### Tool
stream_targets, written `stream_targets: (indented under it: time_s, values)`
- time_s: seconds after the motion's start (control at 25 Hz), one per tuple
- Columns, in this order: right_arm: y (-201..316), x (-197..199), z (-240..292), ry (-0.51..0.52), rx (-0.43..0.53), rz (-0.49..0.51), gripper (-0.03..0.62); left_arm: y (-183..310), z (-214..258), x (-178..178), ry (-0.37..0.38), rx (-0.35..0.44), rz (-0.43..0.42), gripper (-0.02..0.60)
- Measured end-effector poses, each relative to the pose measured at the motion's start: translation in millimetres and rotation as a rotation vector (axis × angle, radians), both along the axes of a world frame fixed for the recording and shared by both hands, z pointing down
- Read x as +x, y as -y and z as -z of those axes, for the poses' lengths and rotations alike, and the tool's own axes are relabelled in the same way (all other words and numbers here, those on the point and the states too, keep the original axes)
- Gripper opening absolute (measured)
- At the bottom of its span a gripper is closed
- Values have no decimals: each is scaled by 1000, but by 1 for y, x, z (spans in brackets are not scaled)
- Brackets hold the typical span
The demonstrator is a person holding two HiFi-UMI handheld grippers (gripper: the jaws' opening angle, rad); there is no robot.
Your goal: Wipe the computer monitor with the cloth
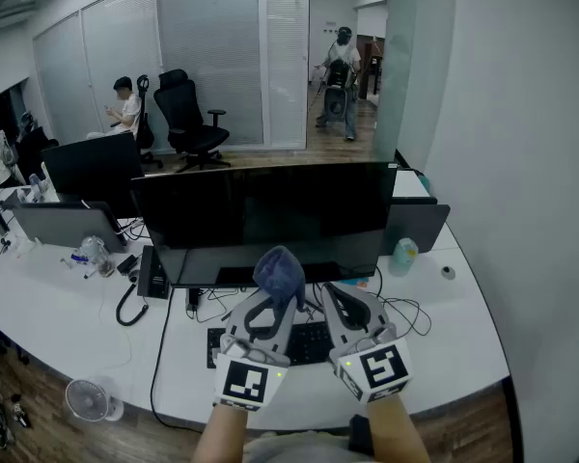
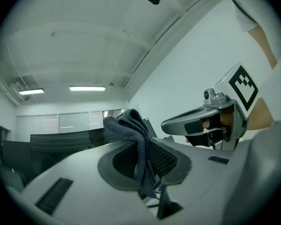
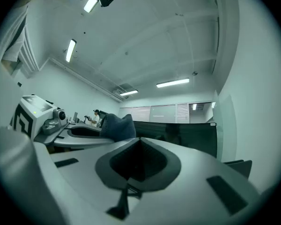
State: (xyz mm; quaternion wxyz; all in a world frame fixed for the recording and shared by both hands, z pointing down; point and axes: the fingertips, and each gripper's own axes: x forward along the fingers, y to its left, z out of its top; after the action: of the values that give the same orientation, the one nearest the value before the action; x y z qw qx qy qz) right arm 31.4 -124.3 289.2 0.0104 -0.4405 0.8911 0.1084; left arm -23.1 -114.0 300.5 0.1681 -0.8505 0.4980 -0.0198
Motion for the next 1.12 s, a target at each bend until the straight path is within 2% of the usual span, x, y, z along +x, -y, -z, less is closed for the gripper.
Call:
stream_targets:
  time_s: [0.4, 0.52, 0.68, 0.92, 1.12]
  values:
    - [1, 4, 3, -5, 10, -1, 8, -1, 5, 12, 20, 16, -26, 61]
    - [1, 9, 10, 23, 21, 0, 8, 3, 11, 18, 42, 34, -43, 61]
    - [4, 18, 18, 27, 37, -14, 8, 13, 17, 28, 73, 48, -61, 61]
    - [9, 30, 26, 32, 56, -31, 8, 30, 35, 42, 67, 72, -68, 61]
    - [14, 38, 38, 31, 83, -39, 8, 40, 52, 57, 91, 108, -90, 61]
